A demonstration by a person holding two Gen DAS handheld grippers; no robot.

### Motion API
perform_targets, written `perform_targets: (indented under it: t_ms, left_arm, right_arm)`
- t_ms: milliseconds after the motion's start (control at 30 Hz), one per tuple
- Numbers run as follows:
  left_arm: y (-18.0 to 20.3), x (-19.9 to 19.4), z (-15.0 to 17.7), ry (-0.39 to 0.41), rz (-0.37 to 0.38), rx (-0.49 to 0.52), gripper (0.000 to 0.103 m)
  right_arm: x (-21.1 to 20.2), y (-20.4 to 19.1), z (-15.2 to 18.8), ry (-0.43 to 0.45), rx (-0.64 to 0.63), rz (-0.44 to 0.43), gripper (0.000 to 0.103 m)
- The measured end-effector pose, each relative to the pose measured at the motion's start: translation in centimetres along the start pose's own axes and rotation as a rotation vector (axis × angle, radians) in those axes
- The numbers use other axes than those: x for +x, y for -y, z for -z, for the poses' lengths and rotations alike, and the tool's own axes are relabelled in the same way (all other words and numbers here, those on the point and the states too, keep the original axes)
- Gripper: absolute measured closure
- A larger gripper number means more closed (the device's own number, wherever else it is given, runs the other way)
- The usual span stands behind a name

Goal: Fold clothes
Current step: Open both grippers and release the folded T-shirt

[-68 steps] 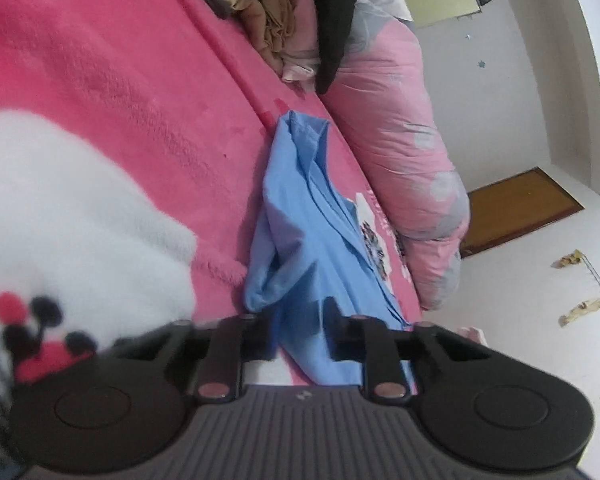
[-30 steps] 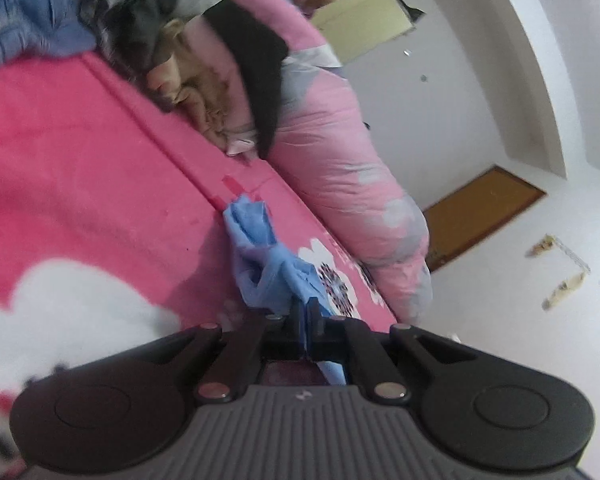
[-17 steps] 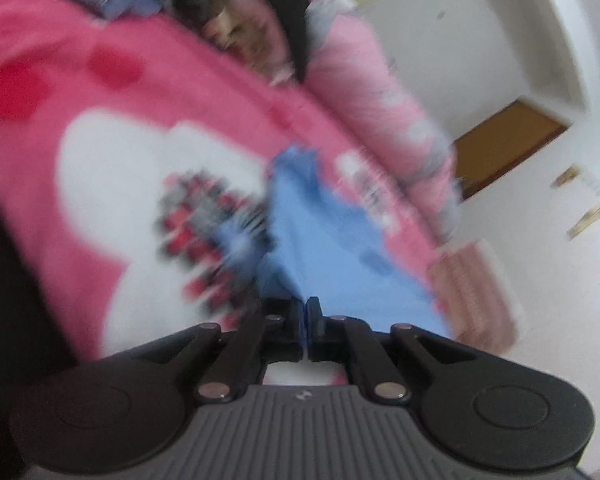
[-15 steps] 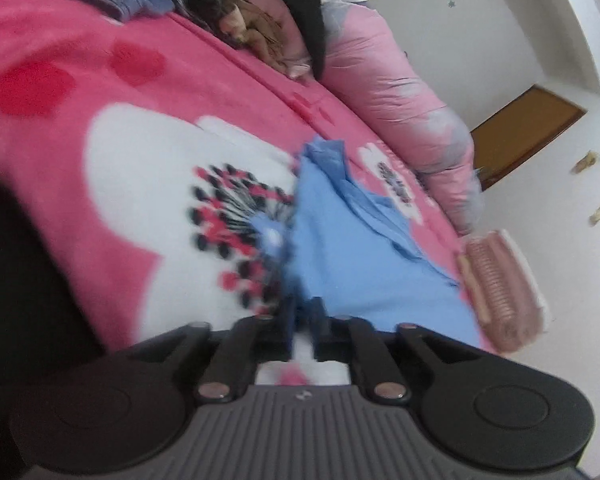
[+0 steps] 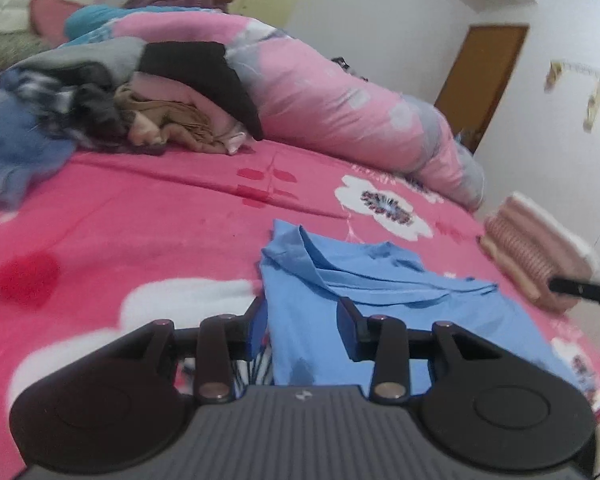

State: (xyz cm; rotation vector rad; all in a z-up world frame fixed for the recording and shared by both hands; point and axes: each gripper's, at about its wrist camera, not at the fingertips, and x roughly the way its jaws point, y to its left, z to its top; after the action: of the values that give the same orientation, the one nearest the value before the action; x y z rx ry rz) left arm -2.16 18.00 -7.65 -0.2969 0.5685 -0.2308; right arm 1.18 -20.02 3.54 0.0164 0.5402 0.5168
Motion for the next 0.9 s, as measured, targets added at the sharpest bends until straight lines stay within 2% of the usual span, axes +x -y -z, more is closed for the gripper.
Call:
perform_targets:
  t_ms: [100, 200, 300, 367, 433, 533, 633, 767, 900]
  left_arm:
    - [0.0, 2.5, -0.2, -0.018, -0.006, 0.029, 0.065]
    - [-0.5, 4.4, -0.1, -0.039, 0.001, 0.049, 0.065]
    - [-1.3, 5.5, 0.6, -0.053, 0.005, 0.058, 0.065]
    - [-2.2, 5.7, 0.9, -0.041, 0.033, 0.019, 0.065]
    - [-2.8, 5.7, 1.1, -0.033, 0.051, -0.016, 0.067]
    - [-3.7, 5.7, 1.2, -0.021, 0.077, -0.066, 0.069]
    - [-3.8, 5.6, 1.3, -0.017, 0.087, -0.068, 0.069]
    - [-4.2, 5.7, 1.5, -0.011, 0.102, -0.079, 0.069]
    - [-4.4, 5.7, 1.4, -0.011, 0.114, -0.094, 0.069]
  right_arm:
    - [6.7, -4.4, -2.0, -0.080, -0.144, -0.132, 0.086]
    - [12.5, -7.9, -2.8, -0.193, -0.248, -0.208, 0.087]
    - [17.3, -9.7, -2.0, -0.316, -0.317, -0.235, 0.088]
    - [19.4, -9.7, -1.8, -0.349, -0.343, -0.227, 0.091]
    - [20.8, -8.9, -2.6, -0.329, -0.313, -0.226, 0.091]
    - [22.9, -7.3, -4.2, -0.271, -0.261, -0.149, 0.092]
    - [24.0, -5.3, -5.0, -0.228, -0.188, -0.070, 0.090]
    - [23.4, -3.5, -5.1, -0.183, -0.118, -0.007, 0.089]
    - [21.6, -2.8, -5.3, -0.154, -0.092, -0.003, 0.088]
